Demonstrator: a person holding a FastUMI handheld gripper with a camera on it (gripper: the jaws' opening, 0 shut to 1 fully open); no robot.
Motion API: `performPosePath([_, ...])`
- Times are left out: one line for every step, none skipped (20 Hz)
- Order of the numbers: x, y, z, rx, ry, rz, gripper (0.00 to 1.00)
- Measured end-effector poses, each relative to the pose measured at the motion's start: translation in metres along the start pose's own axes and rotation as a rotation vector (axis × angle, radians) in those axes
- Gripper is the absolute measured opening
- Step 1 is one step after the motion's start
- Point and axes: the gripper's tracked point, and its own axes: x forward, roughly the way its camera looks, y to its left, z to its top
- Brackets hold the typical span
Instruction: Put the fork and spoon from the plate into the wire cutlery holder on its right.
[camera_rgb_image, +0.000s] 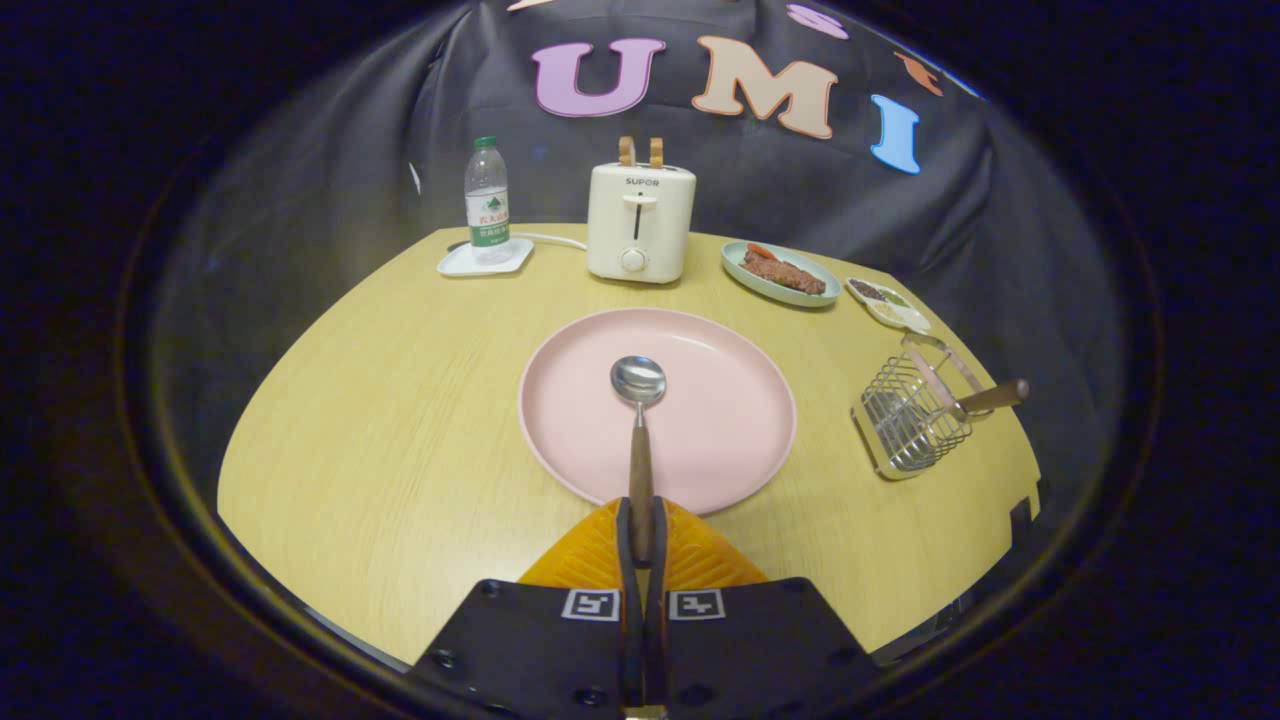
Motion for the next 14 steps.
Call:
performPosePath([-0.002,0.0,0.001,-0.003,0.002,0.002,0.04])
performPosePath([-0.004,-0.001,0.003,-0.006,0.001,0.003,0.04])
performPosePath([-0.006,-0.002,0.007,-0.009,-0.004,0.002,0.04])
performPosePath([-0.008,-0.002,0.011,-0.014,-0.009,0.0,0.04])
performPosePath([-0.011,-0.003,0.014,-0.019,-0.015,0.0,0.04])
performPosePath([-0.014,-0.003,0.018,-0.026,-0.02,-0.001,0.04])
performPosePath([-0.015,-0.003,0.023,-0.036,-0.026,0.001,0.04])
performPosePath([-0.017,-0.002,0.027,-0.044,-0.032,0.005,0.04])
performPosePath([-0.017,-0.001,0.03,-0.053,-0.035,0.01,0.04])
performPosePath([-0.019,-0.001,0.034,-0.062,-0.038,0.012,0.04])
performPosePath([-0.021,-0.002,0.037,-0.068,-0.039,0.013,0.04])
performPosePath([-0.024,-0.004,0.041,-0.074,-0.039,0.01,0.04])
performPosePath([-0.025,-0.007,0.047,-0.077,-0.042,0.005,0.04])
performPosePath([-0.029,-0.011,0.053,-0.073,-0.045,-0.001,0.04])
